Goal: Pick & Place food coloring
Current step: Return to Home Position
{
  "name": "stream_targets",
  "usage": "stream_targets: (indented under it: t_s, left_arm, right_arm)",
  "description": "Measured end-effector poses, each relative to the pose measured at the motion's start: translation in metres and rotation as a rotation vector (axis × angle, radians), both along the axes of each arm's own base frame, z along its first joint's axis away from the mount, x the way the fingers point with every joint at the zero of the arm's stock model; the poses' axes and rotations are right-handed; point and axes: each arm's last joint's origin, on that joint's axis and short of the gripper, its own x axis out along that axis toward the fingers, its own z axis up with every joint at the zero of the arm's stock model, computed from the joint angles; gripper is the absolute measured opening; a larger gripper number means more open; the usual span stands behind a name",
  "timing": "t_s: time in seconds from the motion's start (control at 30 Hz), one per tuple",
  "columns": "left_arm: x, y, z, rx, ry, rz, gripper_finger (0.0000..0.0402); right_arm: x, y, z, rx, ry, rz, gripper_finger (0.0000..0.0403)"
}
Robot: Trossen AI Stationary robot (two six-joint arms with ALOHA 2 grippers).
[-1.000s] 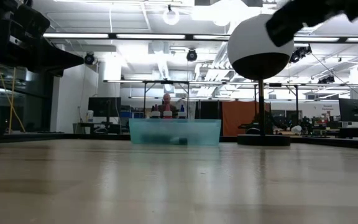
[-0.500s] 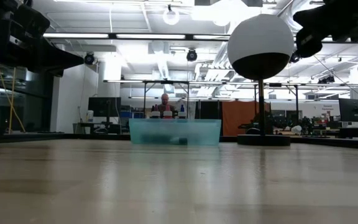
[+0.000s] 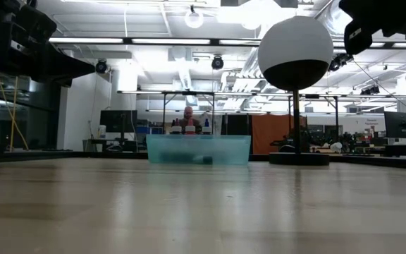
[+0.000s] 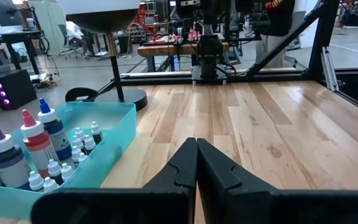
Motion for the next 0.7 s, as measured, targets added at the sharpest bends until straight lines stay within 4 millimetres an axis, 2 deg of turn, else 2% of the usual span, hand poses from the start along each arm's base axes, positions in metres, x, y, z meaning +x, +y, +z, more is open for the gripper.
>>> stream_targets:
  t_s: [0.43, 0.6, 0.7]
  left_arm:
    - [0.0, 0.0, 0.0, 0.0, 0.001, 0.0, 0.0]
    - [0.0, 0.0, 0.0, 0.0, 0.001, 0.0, 0.0]
    - [0.0, 0.0, 0.0, 0.0, 0.001, 0.0, 0.0]
  right_arm:
    - [-0.007, -0.005, -0.012, -0.033, 0.09, -0.081, 0.0]
    - [-0.003, -0.003, -0.033, -0.01, 0.007, -0.035, 0.0]
    - [-0.001, -0.004, -0.039, -0.002, -0.01, -0.057, 0.0]
